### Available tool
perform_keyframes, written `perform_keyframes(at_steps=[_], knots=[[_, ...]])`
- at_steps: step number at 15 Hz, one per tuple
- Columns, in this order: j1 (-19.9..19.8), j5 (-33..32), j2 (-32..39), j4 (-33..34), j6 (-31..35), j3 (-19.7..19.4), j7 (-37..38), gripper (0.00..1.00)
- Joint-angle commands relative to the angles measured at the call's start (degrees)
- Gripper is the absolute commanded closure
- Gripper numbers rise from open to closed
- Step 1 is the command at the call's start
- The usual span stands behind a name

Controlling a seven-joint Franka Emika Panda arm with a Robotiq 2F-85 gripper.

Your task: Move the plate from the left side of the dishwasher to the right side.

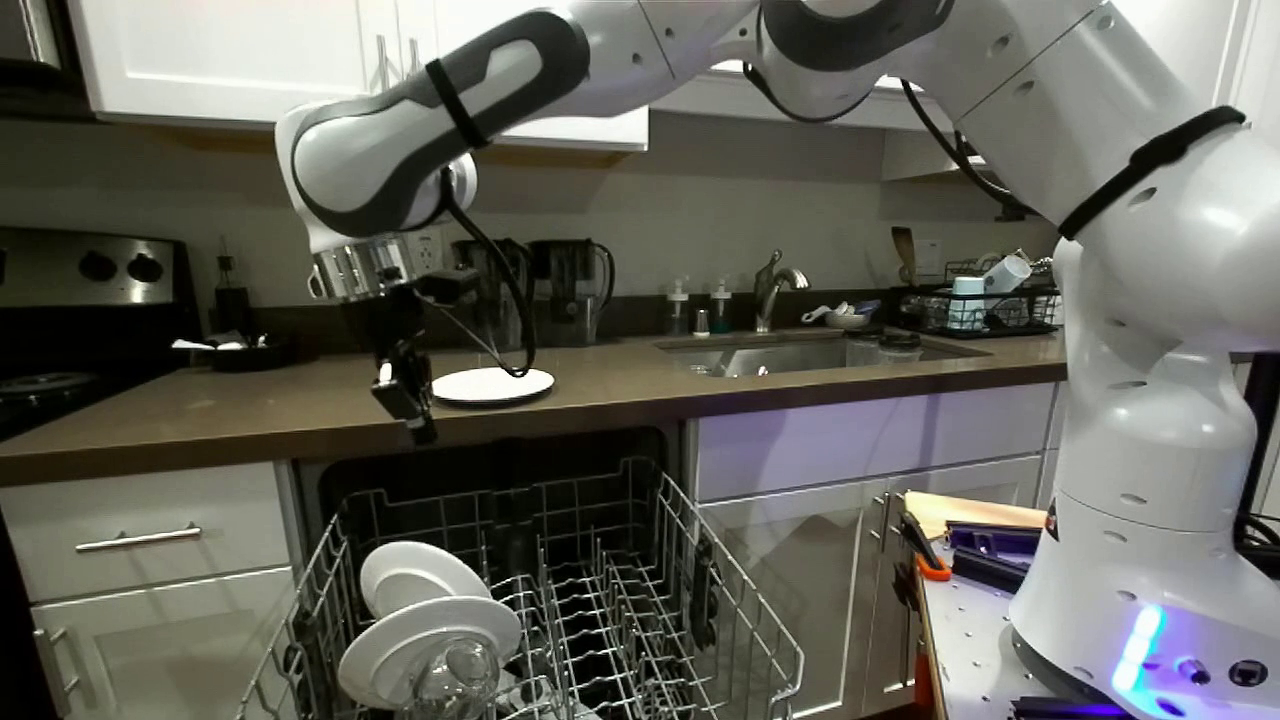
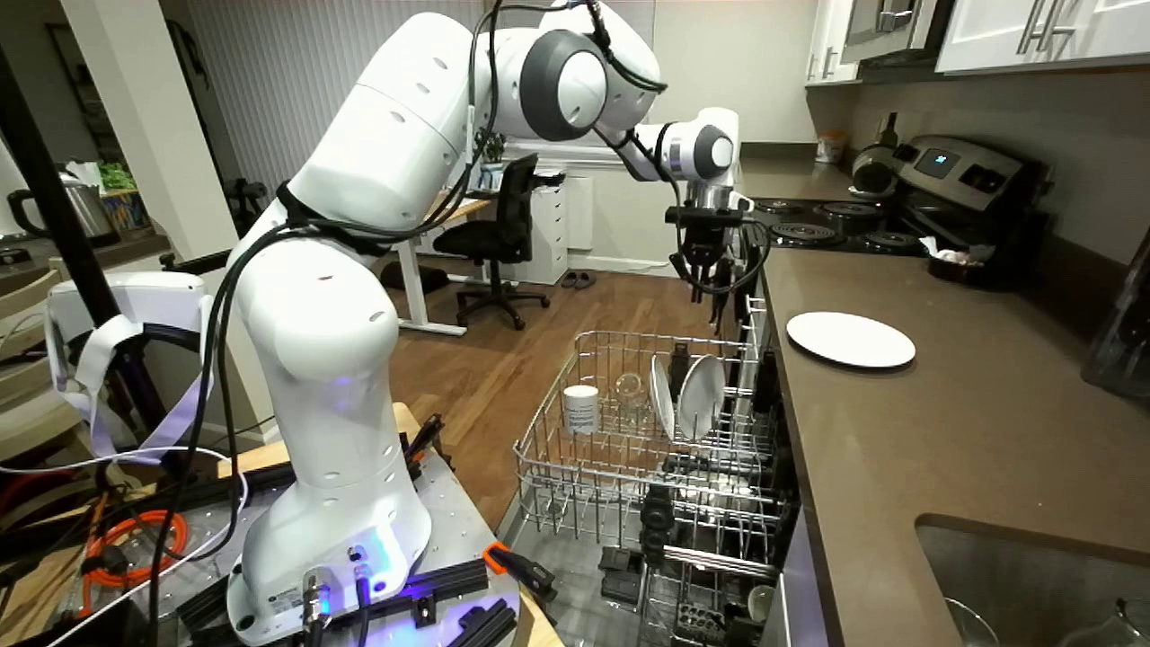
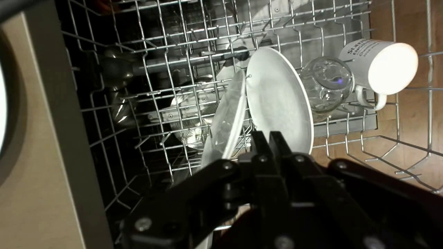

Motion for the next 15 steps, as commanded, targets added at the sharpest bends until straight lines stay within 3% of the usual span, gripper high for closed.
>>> perform_keyframes(at_steps=[1, 2, 8, 12, 15], knots=[[0.3, -0.7, -3.6, -3.6, -0.1, -0.4, 0.8, 0.81], [0.4, -0.5, -3.9, -4.2, 0.8, -0.4, 1.3, 0.65], [0.6, 0.8, -2.9, -6.9, 4.6, 0.2, 2.8, 0.29], [2.1, 0.2, 0.4, -10.0, 16.8, -0.4, 8.7, 0.03], [2.9, 0.4, 4.2, -10.2, 24.5, -1.1, 12.4, 0.0]])
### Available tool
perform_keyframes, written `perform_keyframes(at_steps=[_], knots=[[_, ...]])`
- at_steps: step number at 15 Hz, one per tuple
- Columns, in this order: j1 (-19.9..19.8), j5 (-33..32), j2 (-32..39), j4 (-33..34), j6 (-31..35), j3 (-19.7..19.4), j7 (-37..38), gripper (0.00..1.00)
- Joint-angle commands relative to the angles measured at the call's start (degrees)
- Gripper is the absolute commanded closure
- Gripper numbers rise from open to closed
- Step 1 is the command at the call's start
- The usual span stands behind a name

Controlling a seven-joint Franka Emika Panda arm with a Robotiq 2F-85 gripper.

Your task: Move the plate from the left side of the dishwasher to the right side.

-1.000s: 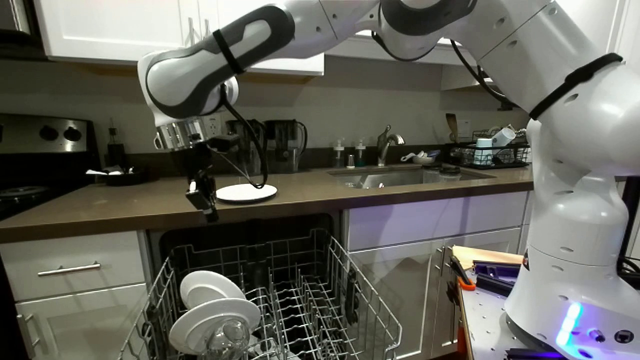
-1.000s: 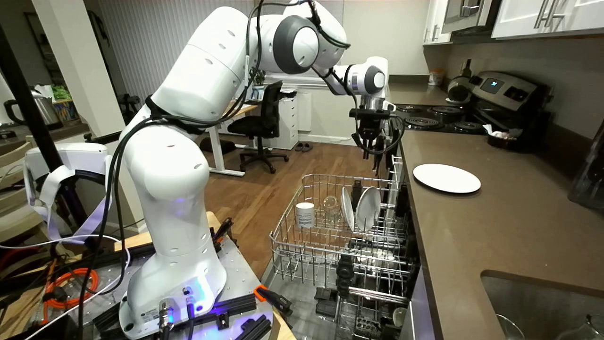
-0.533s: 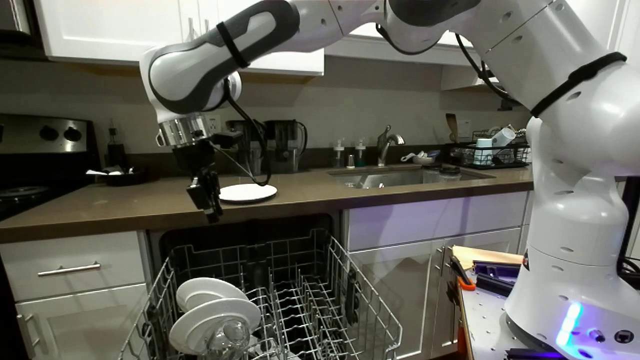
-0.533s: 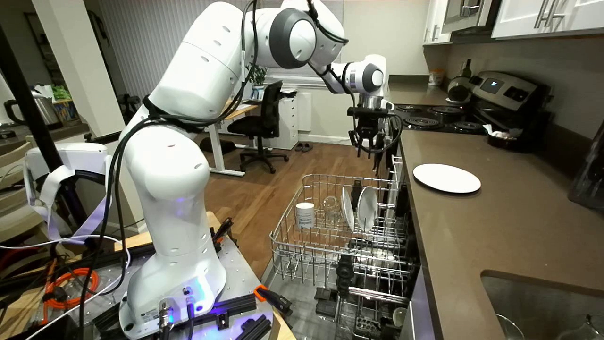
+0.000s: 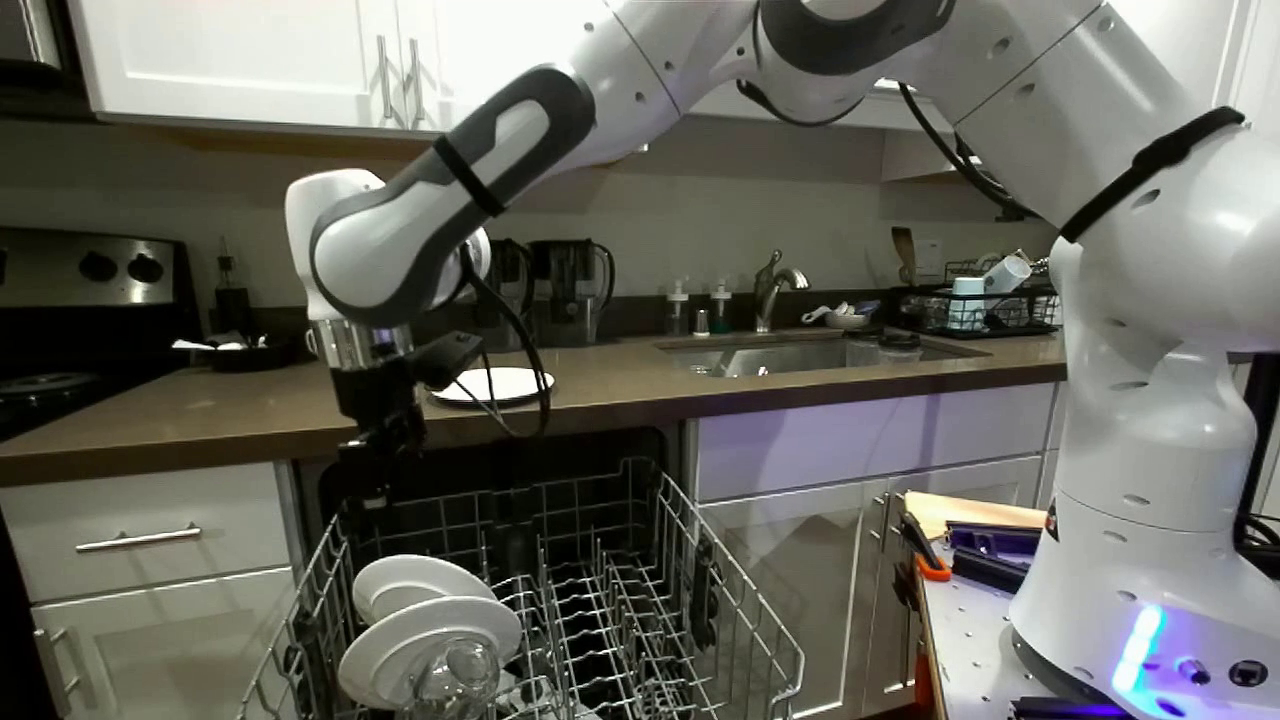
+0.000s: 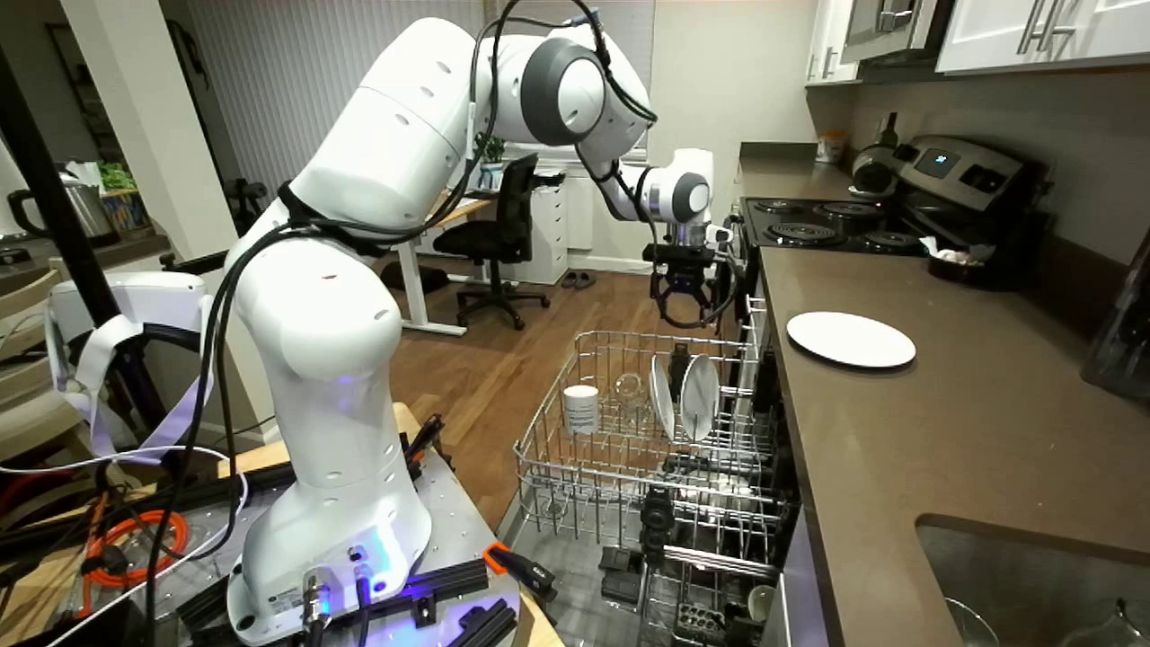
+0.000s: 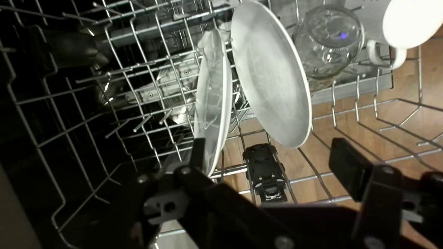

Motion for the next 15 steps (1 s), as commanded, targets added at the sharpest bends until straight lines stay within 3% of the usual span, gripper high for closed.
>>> perform_keyframes(at_steps=[1, 6, 9, 12, 15], knots=[[1.4, 0.0, 3.7, -0.4, 7.8, -1.5, 4.9, 0.0], [3.3, -1.9, 6.8, 0.8, 12.1, -5.8, 9.4, 0.0], [2.6, -1.0, 7.8, 1.7, 11.8, -6.3, 9.3, 0.0], [1.8, 0.2, 8.9, 2.8, 10.9, -5.8, 8.9, 0.05], [1.1, 1.5, 10.0, 3.5, 9.9, -4.8, 8.0, 0.2]])
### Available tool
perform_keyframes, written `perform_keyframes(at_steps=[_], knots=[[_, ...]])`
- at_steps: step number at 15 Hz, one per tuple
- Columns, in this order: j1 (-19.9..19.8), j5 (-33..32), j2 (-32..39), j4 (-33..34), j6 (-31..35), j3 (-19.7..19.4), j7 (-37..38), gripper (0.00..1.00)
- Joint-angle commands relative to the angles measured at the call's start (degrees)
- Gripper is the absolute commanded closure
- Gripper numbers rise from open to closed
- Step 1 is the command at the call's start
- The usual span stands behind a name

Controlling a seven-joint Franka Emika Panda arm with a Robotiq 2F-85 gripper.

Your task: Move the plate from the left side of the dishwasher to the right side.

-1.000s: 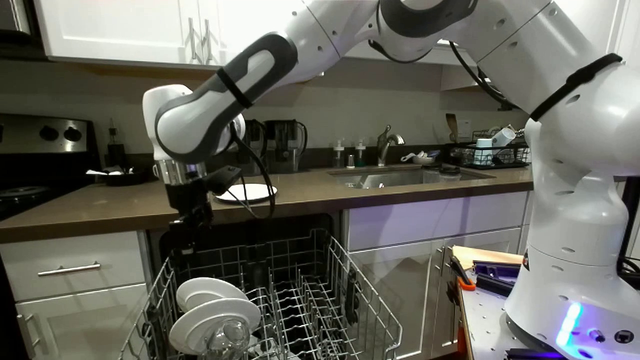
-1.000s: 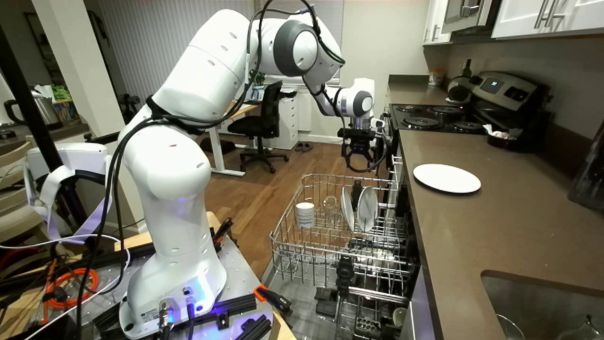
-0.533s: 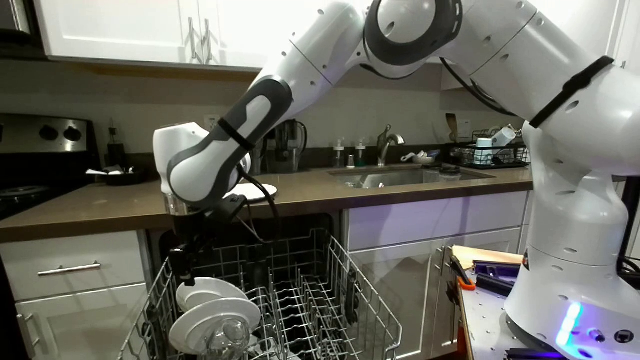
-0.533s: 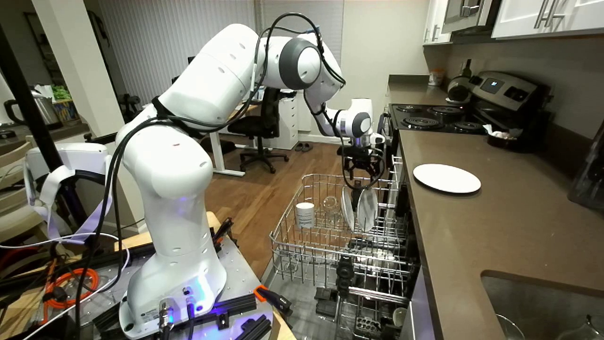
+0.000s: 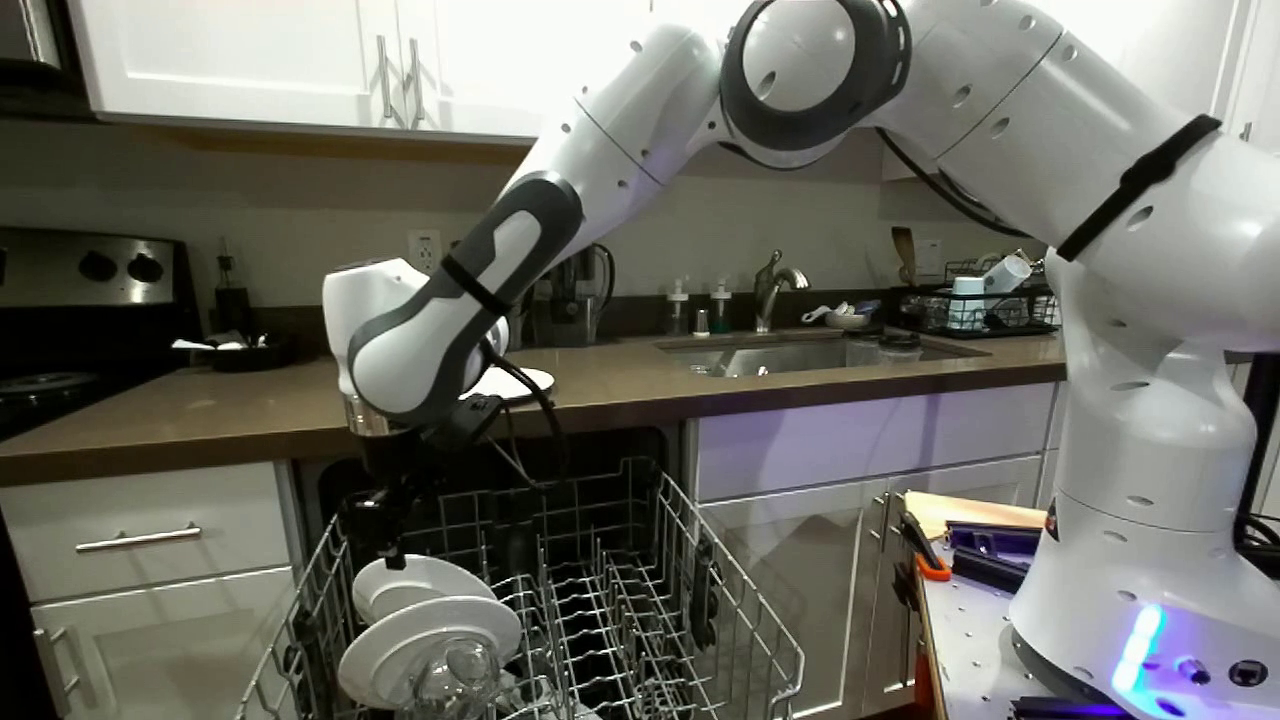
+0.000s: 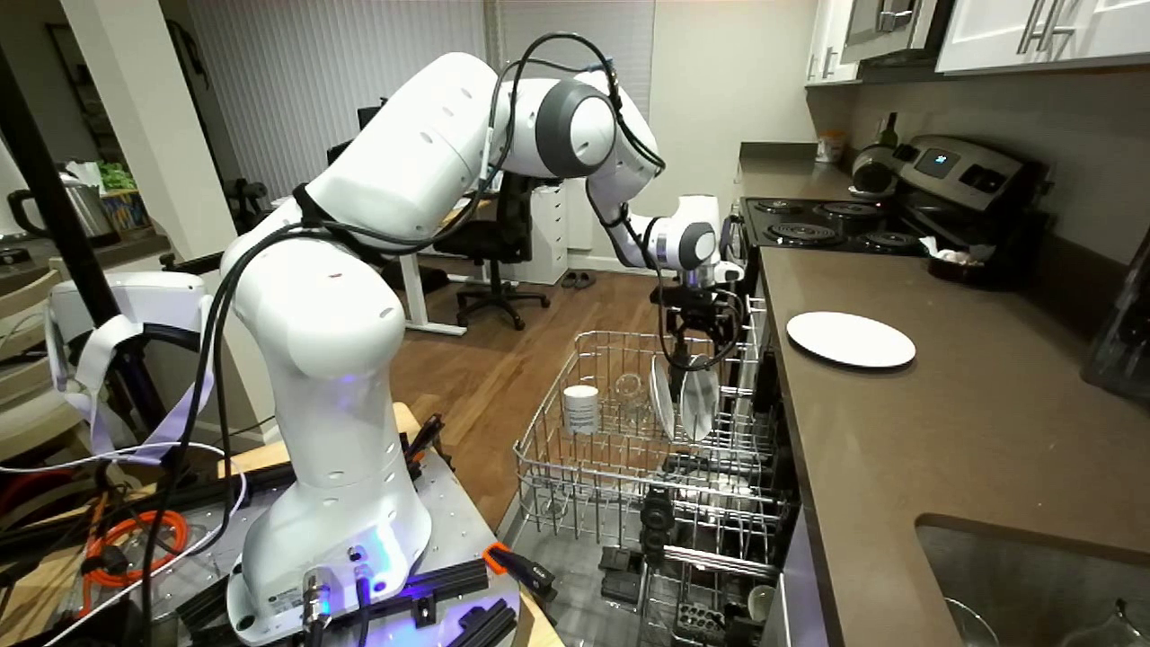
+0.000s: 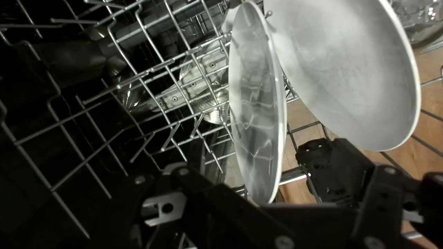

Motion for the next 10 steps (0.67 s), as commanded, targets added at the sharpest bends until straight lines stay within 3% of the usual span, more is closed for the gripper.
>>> perform_keyframes(at_steps=[1, 3, 10], knots=[[-0.9, 1.3, 2.2, 2.4, -1.3, 1.3, 0.1, 0.27], [-0.9, 1.4, 2.9, 2.7, -1.5, 1.6, -0.1, 0.52], [-1.9, 2.5, 4.4, 3.8, -2.5, 3.0, -1.4, 0.97]])
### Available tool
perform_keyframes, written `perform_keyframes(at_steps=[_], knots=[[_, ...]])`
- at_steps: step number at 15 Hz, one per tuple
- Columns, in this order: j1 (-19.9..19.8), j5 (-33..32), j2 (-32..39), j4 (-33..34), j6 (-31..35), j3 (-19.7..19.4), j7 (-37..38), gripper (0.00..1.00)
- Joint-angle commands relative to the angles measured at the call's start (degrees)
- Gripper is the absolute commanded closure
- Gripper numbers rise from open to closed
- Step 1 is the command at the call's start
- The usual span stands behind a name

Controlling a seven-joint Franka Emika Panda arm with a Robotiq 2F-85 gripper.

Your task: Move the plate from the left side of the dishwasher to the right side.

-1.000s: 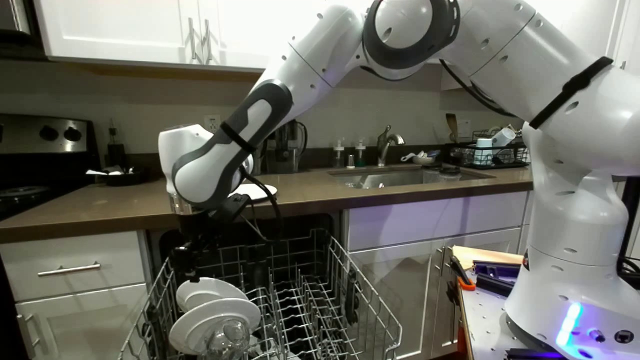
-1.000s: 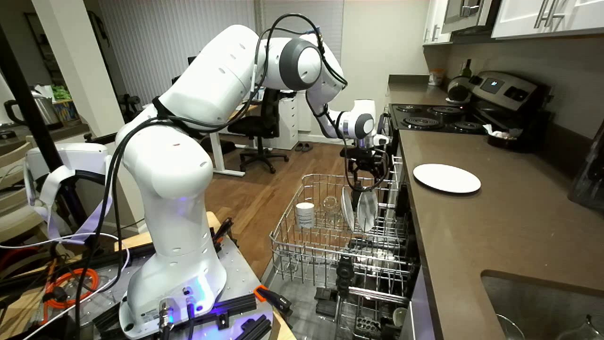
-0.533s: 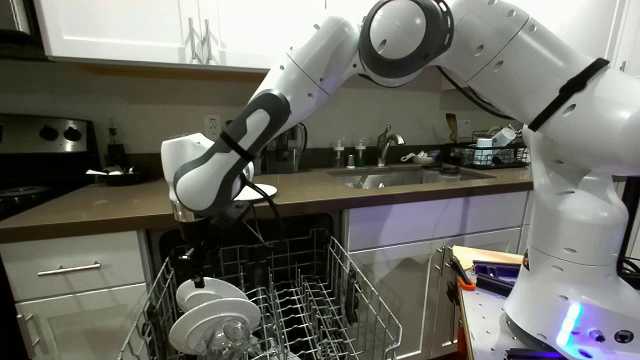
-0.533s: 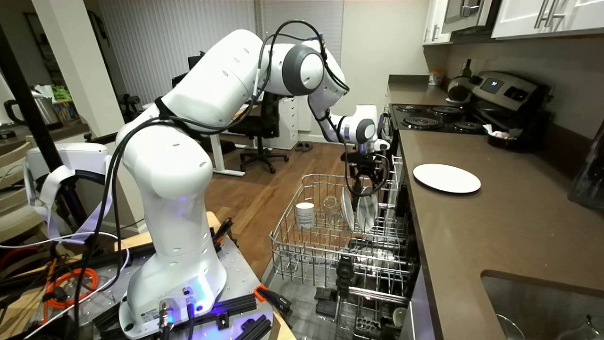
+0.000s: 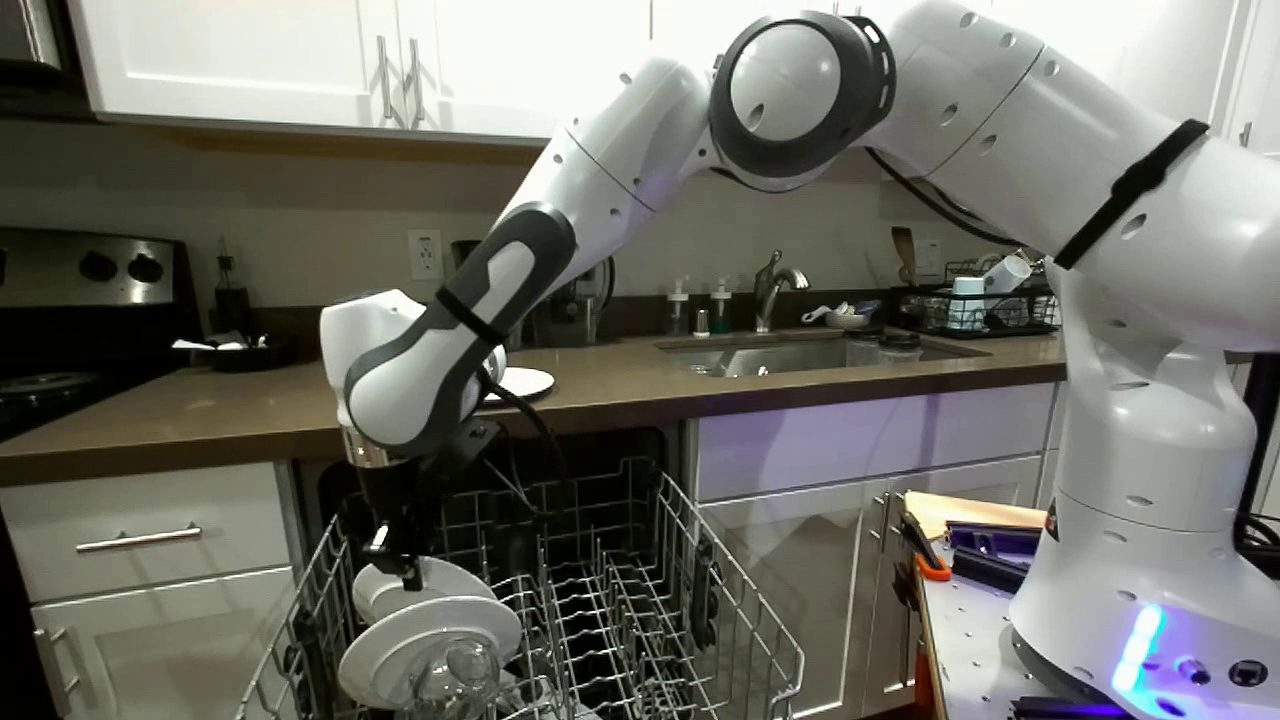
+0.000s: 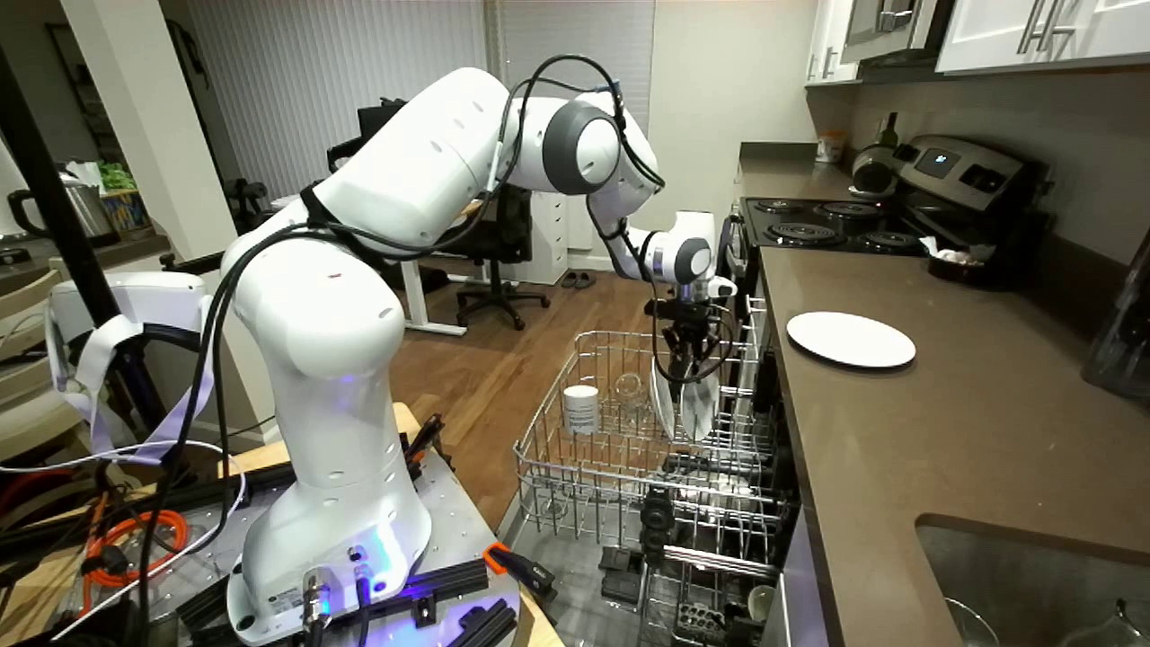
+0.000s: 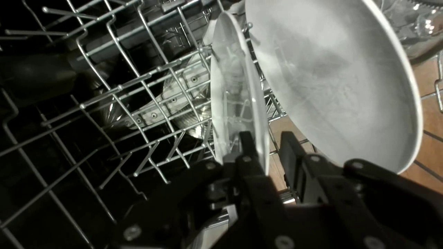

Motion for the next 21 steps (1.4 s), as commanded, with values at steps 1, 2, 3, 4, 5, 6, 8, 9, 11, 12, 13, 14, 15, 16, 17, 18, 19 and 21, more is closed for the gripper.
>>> perform_keyframes(at_steps=[1, 2, 3, 4, 5, 6, 8, 9, 11, 12, 13, 14, 15, 16, 17, 18, 19, 21], knots=[[-1.9, 2.1, 0.7, 1.9, -2.2, 2.0, -1.6, 0.99], [-2.2, 2.3, 0.5, 1.9, -2.7, 2.3, -1.9, 1.0], [-2.5, 2.6, 0.1, 1.8, -3.1, 2.6, -2.2, 1.0], [-2.7, 2.7, -0.5, 1.5, -3.7, 2.7, -2.4, 0.98], [-2.8, 2.8, -1.0, 1.4, -4.3, 2.7, -2.5, 0.98], [-3.4, 3.4, -1.7, 1.1, -5.0, 3.2, -3.3, 0.98], [-3.7, 3.2, -2.9, 0.7, -6.2, 3.2, -4.1, 0.98], [-3.7, 3.1, -3.6, 0.7, -7.2, 3.1, -4.2, 0.98], [-3.7, 2.8, -5.3, 0.7, -9.7, 3.0, -4.3, 0.98], [-3.7, 2.8, -6.2, 0.8, -11.4, 2.9, -4.3, 0.98], [-3.7, 2.8, -7.0, 0.9, -12.8, 3.1, -4.6, 0.98], [-3.7, 2.7, -8.0, 1.0, -14.5, 3.1, -4.8, 0.98], [-3.8, 2.7, -8.9, 1.2, -16.1, 3.2, -5.2, 0.98], [-3.8, 2.8, -9.8, 1.2, -17.7, 3.3, -5.6, 0.98], [-3.8, 2.7, -10.6, 1.4, -19.2, 3.3, -5.7, 0.98], [-3.8, 2.7, -11.3, 1.4, -20.5, 3.3, -5.8, 0.98], [-3.9, 2.6, -12.1, 1.4, -22.0, 3.4, -6.0, 0.98], [-4.0, 2.4, -13.9, 1.0, -24.6, 3.3, -6.9, 0.98]])
